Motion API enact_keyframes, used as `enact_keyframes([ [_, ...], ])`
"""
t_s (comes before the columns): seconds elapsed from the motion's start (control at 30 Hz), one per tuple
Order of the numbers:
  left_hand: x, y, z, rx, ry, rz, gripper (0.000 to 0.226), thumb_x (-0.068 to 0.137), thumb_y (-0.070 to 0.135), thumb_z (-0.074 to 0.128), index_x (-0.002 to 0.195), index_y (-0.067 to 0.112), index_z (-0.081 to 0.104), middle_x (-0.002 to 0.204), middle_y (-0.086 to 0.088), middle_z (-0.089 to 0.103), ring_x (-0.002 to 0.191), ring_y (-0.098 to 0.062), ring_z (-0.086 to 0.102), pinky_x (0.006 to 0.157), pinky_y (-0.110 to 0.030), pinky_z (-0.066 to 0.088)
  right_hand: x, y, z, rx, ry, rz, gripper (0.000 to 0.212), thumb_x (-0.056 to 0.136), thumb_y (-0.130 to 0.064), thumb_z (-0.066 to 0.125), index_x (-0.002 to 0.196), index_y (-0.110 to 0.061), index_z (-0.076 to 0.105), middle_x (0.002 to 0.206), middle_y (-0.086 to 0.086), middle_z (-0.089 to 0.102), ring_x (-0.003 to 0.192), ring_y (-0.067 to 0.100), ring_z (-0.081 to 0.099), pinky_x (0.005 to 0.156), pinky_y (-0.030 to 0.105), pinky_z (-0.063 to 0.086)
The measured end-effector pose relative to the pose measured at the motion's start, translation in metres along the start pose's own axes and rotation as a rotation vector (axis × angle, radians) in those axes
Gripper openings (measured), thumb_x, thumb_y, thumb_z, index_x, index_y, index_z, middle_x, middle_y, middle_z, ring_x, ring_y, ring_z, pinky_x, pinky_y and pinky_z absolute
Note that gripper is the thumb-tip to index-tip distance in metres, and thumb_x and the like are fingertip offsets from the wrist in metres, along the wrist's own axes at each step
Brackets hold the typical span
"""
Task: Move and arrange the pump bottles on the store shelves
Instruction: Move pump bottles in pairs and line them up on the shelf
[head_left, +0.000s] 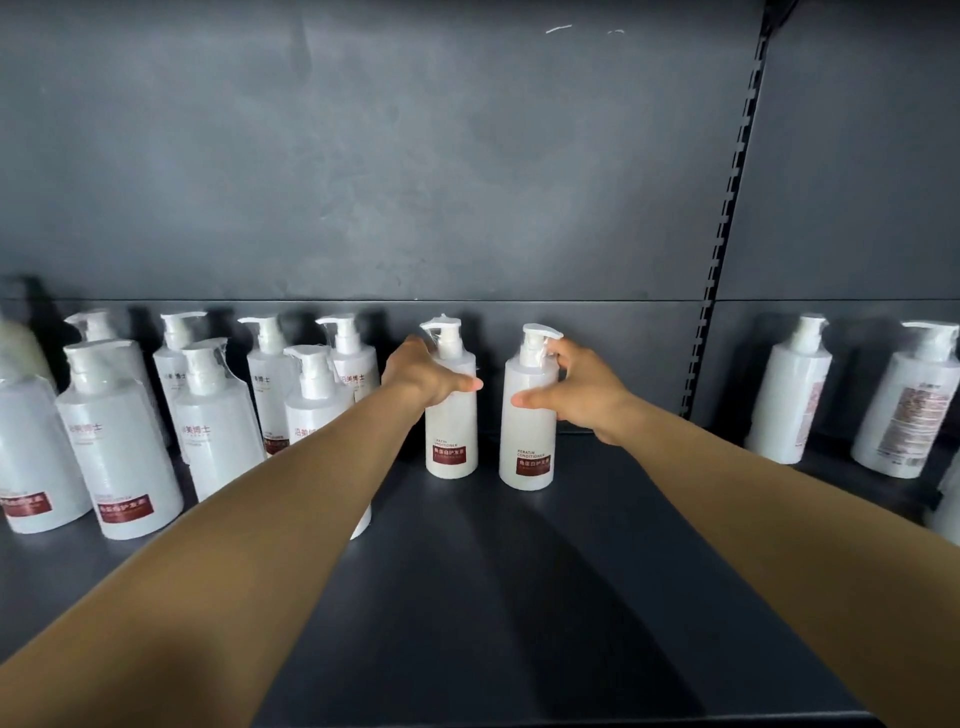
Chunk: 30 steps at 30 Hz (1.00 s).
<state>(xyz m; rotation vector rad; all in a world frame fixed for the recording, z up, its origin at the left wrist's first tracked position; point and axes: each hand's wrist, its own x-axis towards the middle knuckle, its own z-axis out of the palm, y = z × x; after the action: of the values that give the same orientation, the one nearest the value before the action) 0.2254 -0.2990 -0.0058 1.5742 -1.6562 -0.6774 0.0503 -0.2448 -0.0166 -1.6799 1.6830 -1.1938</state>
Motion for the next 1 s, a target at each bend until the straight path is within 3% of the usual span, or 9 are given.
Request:
enact_keyframes([
  [0.2,0.003,-0.001,0.001,0.013,-0.003,0.020,0.081,0.068,0.032,0.082,0.134,0.010,0.041,0.131,-0.005,0.053,0.121,-0.024,0.052,0.096,-0.030,0.041,0.010,0.003,0.002,-0.001,-0.005,0.000,0.064,0.071,-0.016,0.082,0.126,-0.021,0.050,0.114,-0.001,0.061,0.106,0.019,0.060,0.090,0.040,0.053],
  [0.4,-0.003,0.009,-0.011,-0.111,-0.088,0.036,0.044,0.076,0.009,0.075,0.116,0.001,0.058,0.098,-0.005,0.058,0.089,-0.017,0.055,0.077,-0.024,0.040,0.013,-0.003,-0.003,0.096,-0.067,0.046,0.063,0.072,-0.004,0.078,0.127,-0.019,0.051,0.115,0.002,0.061,0.108,0.022,0.060,0.088,0.047,0.054],
  [0.73,0.006,0.004,-0.010,-0.104,-0.045,0.064,0.043,0.070,0.011,0.081,0.109,0.005,0.064,0.100,-0.004,0.063,0.088,-0.017,0.057,0.077,-0.024,0.041,0.025,0.004,-0.003,0.071,-0.070,0.028,0.069,0.071,-0.007,0.080,0.133,-0.017,0.050,0.121,0.002,0.061,0.111,0.021,0.059,0.095,0.045,0.050],
  [1.0,0.010,0.002,-0.011,-0.126,-0.054,0.068,0.046,0.067,0.009,0.082,0.109,0.003,0.065,0.103,-0.005,0.065,0.088,-0.016,0.058,0.078,-0.022,0.041,0.027,0.007,-0.003,0.106,-0.095,0.025,0.066,0.074,-0.005,0.077,0.132,-0.016,0.049,0.120,0.003,0.060,0.110,0.022,0.060,0.090,0.045,0.053],
])
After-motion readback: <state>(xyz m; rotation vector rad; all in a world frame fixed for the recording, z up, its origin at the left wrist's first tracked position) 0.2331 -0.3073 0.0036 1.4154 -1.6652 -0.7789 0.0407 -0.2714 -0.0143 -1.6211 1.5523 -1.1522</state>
